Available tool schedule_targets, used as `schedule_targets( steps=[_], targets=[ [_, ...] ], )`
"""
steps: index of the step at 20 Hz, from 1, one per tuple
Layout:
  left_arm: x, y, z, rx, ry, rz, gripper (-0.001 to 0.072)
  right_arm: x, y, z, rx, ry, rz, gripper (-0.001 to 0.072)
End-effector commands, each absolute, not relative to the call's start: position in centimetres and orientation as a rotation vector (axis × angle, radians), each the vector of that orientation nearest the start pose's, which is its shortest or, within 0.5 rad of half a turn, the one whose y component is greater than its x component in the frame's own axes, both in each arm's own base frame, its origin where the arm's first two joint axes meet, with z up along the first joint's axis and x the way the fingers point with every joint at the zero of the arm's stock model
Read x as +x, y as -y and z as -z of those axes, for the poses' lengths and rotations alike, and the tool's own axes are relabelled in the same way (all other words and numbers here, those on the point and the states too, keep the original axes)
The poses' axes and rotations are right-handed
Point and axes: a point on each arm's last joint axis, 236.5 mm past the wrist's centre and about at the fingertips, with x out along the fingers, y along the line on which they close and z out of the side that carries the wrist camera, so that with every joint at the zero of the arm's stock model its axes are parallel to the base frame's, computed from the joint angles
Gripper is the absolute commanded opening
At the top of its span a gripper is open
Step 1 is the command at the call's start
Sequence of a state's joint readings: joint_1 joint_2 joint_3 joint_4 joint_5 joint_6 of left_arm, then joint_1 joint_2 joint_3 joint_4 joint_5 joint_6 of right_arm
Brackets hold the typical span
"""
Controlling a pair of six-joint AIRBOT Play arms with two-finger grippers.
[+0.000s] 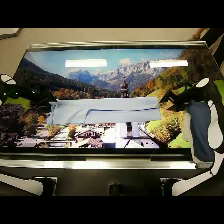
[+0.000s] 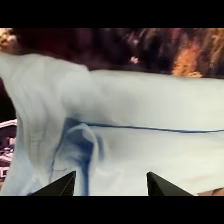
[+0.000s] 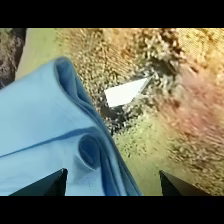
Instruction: Fold the shirts.
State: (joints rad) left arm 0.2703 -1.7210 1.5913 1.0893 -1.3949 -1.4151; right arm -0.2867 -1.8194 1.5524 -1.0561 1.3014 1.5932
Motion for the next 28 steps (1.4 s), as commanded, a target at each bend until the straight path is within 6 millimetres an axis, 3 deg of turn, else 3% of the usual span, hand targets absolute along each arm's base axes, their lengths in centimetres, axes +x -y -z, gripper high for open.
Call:
schedule_targets(
  steps=[1,4,5,6,7,8,9,10,11,12,13,15,18,21,24,28],
  targets=[
    [45.4,-0.2,-1.7,-0.483,-1.332,0.245,0.0538,45.4,-0.3,8.0,0.812,-1.507,-0.163,0.0702],
    [45.4,1.5,-4.1,-0.47,-1.286,0.285,0.0538,45.9,-2.2,9.5,0.867,-1.528,-0.174,0.0682],
    [45.3,2.1,-4.6,-0.461,-1.277,0.297,0.0537,46.1,-2.6,10.0,0.876,-1.533,-0.158,0.0629],
    [45.3,2.7,-5.1,-0.45,-1.271,0.308,0.0529,46.5,-3.0,10.3,0.875,-1.523,-0.148,0.0522],
    [45.2,3.4,-5.4,-0.437,-1.268,0.323,0.0528,47.1,-3.1,10.4,0.867,-1.498,-0.142,0.0358],
    [45.1,4.3,-5.6,-0.425,-1.271,0.341,0.0527,47.7,-3.1,10.0,0.877,-1.468,-0.141,0.0146],
    [45.0,5.3,-5.5,-0.412,-1.277,0.358,0.0525,48.3,-3.3,9.0,0.88,-1.435,-0.161,0.0068],
    [44.9,6.4,-5.2,-0.399,-1.285,0.377,0.0513,48.7,-3.3,7.6,0.855,-1.398,-0.196,0.0045],
    [44.8,7.7,-4.8,-0.386,-1.289,0.395,0.0406,48.9,-3.5,5.9,0.822,-1.359,-0.233,0.0045],
    [44.7,9.5,-4.1,-0.371,-1.293,0.417,0.0215,48.9,-3.7,3.7,0.794,-1.324,-0.271,0.0044],
    [44.5,11.7,-3.4,-0.364,-1.291,0.446,0.0114,48.6,-4.4,0.9,0.775,-1.287,-0.322,0.0044],
    [44.1,18.3,-2.2,-0.426,-1.26,0.535,0.003,47.3,-6.4,-4.2,0.721,-1.238,-0.411,0.0044],
    [42.9,27.8,-0.7,-0.542,-1.238,0.645,0.003,43.9,-9.8,-10.4,0.583,-1.194,-0.514,0.0044],
    [41.6,35.0,1.3,-0.687,-1.27,0.69,0.003,40.9,-11.3,-14.9,0.488,-1.143,-0.521,0.0045],
    [39.2,40.5,3.9,-0.885,-1.384,0.705,0.0029,37.8,-12.5,-18.1,0.433,-1.119,-0.574,0.0045],
    [36.9,45.1,6.0,-1.044,-1.46,0.683,0.0029,34.6,-12.8,-21.2,0.409,-1.088,-0.586,0.0046]
  ],
)
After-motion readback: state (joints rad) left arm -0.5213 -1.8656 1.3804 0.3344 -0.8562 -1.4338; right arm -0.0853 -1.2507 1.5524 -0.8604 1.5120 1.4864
